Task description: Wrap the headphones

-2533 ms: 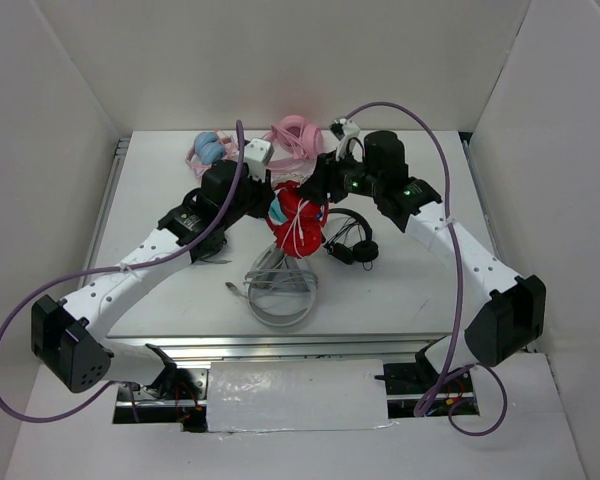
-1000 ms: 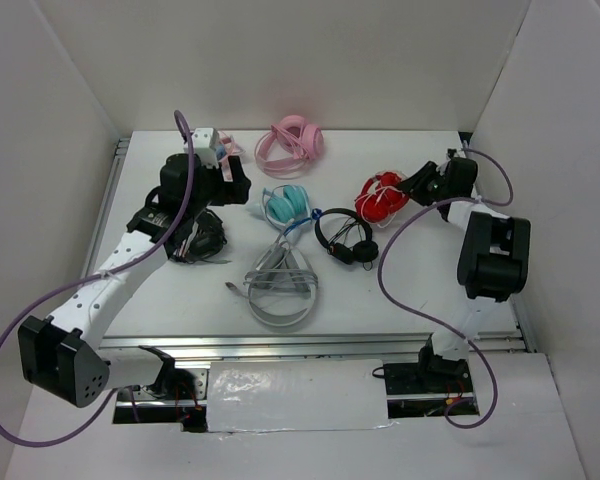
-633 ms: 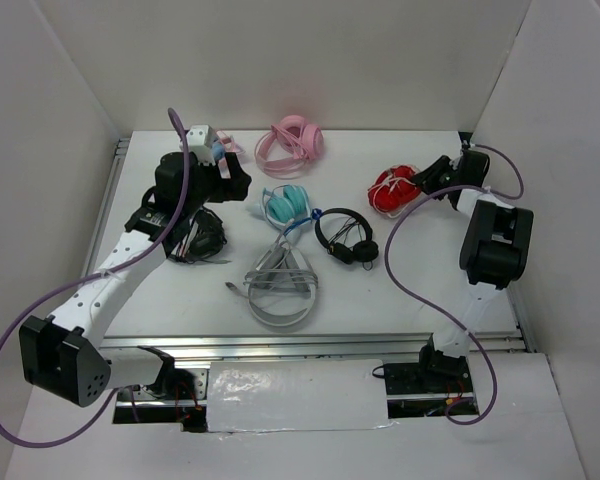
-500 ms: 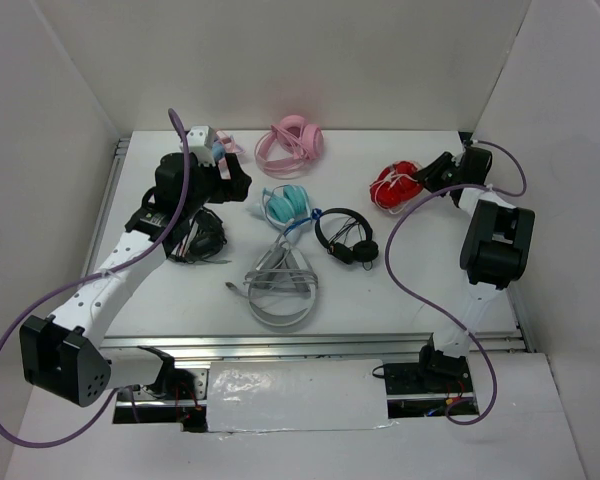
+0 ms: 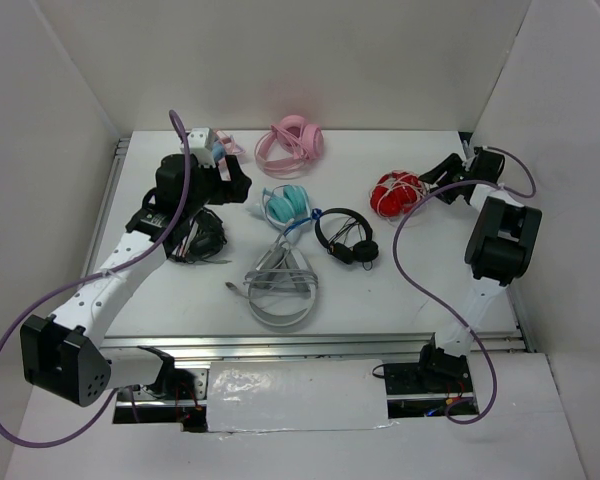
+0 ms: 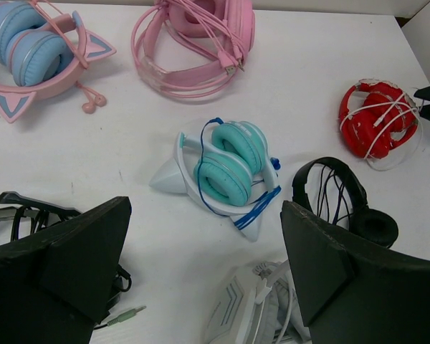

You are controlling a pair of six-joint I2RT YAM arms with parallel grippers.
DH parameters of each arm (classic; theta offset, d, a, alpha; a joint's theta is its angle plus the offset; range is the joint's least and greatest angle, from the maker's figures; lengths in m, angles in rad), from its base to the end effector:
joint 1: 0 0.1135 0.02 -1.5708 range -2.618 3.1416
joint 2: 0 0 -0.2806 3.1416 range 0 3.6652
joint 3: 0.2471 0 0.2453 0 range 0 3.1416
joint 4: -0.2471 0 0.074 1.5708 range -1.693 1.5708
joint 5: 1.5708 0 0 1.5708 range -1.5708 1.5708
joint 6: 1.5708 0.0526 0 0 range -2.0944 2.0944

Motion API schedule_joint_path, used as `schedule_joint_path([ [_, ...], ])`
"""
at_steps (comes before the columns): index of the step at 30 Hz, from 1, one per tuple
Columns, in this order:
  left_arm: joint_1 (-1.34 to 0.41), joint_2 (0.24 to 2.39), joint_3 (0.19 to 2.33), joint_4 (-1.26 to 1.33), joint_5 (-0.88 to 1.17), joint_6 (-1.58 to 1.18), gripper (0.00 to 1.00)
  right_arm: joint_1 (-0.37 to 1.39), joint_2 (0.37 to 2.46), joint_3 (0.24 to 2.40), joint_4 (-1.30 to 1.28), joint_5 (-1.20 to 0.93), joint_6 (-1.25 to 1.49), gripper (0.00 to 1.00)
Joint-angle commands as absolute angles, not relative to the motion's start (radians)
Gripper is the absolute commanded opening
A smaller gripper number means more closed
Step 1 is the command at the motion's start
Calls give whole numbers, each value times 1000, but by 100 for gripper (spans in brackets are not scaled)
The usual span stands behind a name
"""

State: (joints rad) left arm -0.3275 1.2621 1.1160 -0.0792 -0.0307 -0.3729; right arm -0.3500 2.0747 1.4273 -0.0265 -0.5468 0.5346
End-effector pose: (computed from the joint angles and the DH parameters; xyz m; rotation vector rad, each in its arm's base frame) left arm 0.2866 -0.0957 0.3773 -0.0636 1.8199 -0.4715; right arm 0.4549 -0.1370 0.1894 0.6740 2.1171 0.7125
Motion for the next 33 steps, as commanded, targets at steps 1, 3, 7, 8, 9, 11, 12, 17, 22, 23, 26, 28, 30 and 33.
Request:
schedule_joint_path([
  [1, -322, 1247, 1111, -31, -12, -388, 99, -353, 2059, 1459, -57, -557, 491, 67],
  [3, -321, 1249, 1115, -35, -9, -388, 99, -363, 2060, 1476, -81, -558, 488, 69],
  [7, -321, 1243, 1109, -35, -9, -390, 99, -380, 2036, 1471, -91, -565, 477, 91],
  [8, -321, 1243, 1109, -35, -9, -390, 99, -380, 2026, 1467, -94, -557, 477, 94],
  [9, -321, 1238, 1108, -35, -8, -391, 99, -383, 2004, 1465, -98, -545, 466, 100],
  [11, -321, 1236, 1111, -41, -9, -391, 99, -383, 1976, 1447, -107, -500, 454, 100],
  [12, -322, 1236, 1111, -47, -8, -393, 99, -383, 1945, 1434, -103, -486, 450, 100],
  [17, -318, 1215, 1104, -77, -35, -411, 99, -383, 1818, 1347, -74, -399, 454, 100],
  [22, -290, 1164, 1063, -112, -46, -449, 99, -379, 1692, 1258, -43, -377, 465, 100],
  [23, -282, 1143, 1052, -118, -54, -459, 99, -374, 1669, 1244, -43, -370, 459, 100],
  [26, -241, 1091, 1002, -158, -90, -494, 99, -329, 1576, 1180, -51, -281, 437, 100],
  [28, -200, 1053, 953, -173, -91, -520, 99, -295, 1502, 1135, -69, -204, 425, 100],
  [30, -155, 1032, 914, -182, -78, -543, 99, -241, 1454, 1088, -84, -99, 429, 100],
  [33, -111, 993, 868, -204, -66, -566, 99, -178, 1350, 1017, -119, 24, 452, 100],
])
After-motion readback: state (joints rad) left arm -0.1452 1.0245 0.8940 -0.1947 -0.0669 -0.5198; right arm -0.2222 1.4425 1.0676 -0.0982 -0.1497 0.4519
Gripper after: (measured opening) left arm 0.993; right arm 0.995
